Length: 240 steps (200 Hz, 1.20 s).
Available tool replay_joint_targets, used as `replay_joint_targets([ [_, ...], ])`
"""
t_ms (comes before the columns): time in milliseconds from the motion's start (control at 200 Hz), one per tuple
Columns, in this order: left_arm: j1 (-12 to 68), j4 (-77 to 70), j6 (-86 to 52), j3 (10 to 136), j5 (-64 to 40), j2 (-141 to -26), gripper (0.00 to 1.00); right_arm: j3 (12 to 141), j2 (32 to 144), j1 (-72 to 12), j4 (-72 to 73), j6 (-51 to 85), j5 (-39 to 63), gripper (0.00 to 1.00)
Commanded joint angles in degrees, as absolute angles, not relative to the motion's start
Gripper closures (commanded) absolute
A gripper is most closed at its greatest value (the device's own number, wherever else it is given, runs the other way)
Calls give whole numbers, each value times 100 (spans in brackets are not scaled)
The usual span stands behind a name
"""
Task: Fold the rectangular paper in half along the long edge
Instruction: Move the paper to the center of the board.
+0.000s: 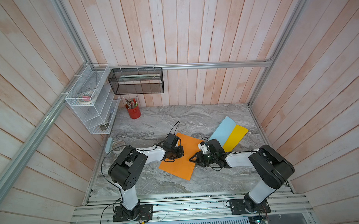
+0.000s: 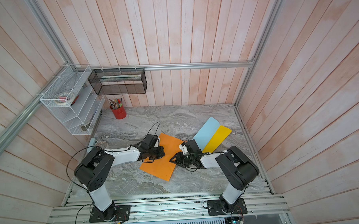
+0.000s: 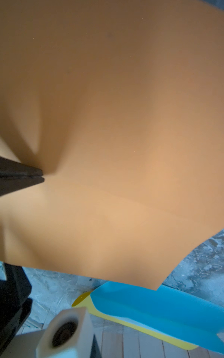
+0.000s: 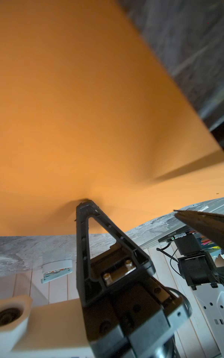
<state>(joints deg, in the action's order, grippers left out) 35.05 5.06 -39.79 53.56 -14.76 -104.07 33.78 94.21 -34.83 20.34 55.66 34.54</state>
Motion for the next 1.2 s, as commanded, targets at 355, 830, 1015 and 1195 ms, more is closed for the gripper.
replay_joint_targets([
  [355, 3559, 1264, -4086, 5109, -1345, -10578, 100, 4109, 9458, -3494, 833, 5151, 2297, 97],
  [830, 3579, 1467, -3985, 5154, -1221, -9252, 100, 4666, 9539, -3158, -301, 4035, 2919, 100],
  [1015, 3387, 1409, -3718, 4881, -1130, -8695, 100, 4746, 9499, -2763, -685, 3385, 3269, 100],
  [1195, 3296, 1214, -3385, 4676, -1202, -8955, 100, 5147, 9789, -2715, -1259, 2786, 3325, 100],
])
